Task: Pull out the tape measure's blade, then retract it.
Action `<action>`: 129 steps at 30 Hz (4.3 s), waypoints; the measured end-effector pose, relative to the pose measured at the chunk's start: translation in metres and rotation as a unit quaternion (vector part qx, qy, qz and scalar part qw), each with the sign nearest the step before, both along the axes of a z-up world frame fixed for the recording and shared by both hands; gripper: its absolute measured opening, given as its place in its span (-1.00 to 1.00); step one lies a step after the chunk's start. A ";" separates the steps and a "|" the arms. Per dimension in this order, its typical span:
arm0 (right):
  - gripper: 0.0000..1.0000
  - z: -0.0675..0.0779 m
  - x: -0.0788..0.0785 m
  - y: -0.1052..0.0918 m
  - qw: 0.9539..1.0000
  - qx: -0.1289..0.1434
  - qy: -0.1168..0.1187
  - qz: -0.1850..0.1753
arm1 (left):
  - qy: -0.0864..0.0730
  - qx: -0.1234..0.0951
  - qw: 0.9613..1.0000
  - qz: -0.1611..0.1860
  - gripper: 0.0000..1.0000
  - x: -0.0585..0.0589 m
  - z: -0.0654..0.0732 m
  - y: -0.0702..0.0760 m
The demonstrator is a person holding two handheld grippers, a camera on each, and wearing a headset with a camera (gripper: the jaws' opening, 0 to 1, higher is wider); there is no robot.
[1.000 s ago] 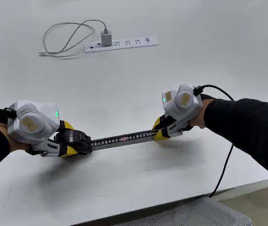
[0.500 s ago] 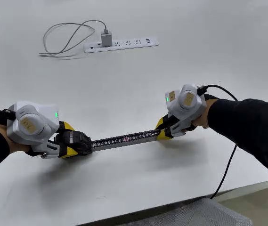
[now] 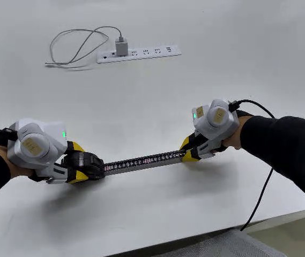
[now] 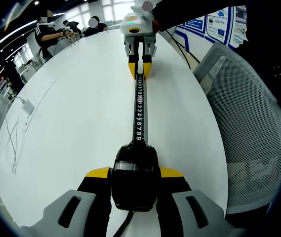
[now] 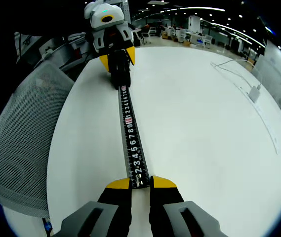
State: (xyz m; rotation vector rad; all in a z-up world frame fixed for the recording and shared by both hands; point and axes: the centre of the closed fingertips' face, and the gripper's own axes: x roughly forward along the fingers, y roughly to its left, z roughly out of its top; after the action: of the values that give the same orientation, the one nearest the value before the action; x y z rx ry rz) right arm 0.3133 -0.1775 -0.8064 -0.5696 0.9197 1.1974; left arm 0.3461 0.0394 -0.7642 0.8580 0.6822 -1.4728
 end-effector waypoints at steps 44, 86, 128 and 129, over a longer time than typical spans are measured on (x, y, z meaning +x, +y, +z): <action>-0.83 0.005 -0.004 -0.015 1.000 -0.004 0.002 -0.006 | -0.001 0.002 1.000 0.001 -0.41 0.000 0.000 -0.001; -0.79 0.003 -0.006 -0.023 1.000 -0.025 0.002 -0.002 | 0.001 -0.007 1.000 0.004 -0.40 0.001 0.000 0.000; -0.72 -0.001 -0.007 -0.021 0.996 -0.073 -0.009 0.046 | -0.001 0.024 1.000 -0.003 -0.35 0.001 -0.004 0.001; -0.71 -0.001 -0.008 -0.021 0.996 -0.076 -0.010 0.050 | -0.001 0.024 1.000 -0.002 -0.35 0.001 -0.004 0.001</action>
State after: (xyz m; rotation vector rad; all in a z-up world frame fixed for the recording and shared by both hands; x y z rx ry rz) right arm 0.3056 -0.1987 -0.8078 -0.7559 0.9795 1.2150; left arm 0.3471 0.0403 -0.7684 0.8989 0.7169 -1.4645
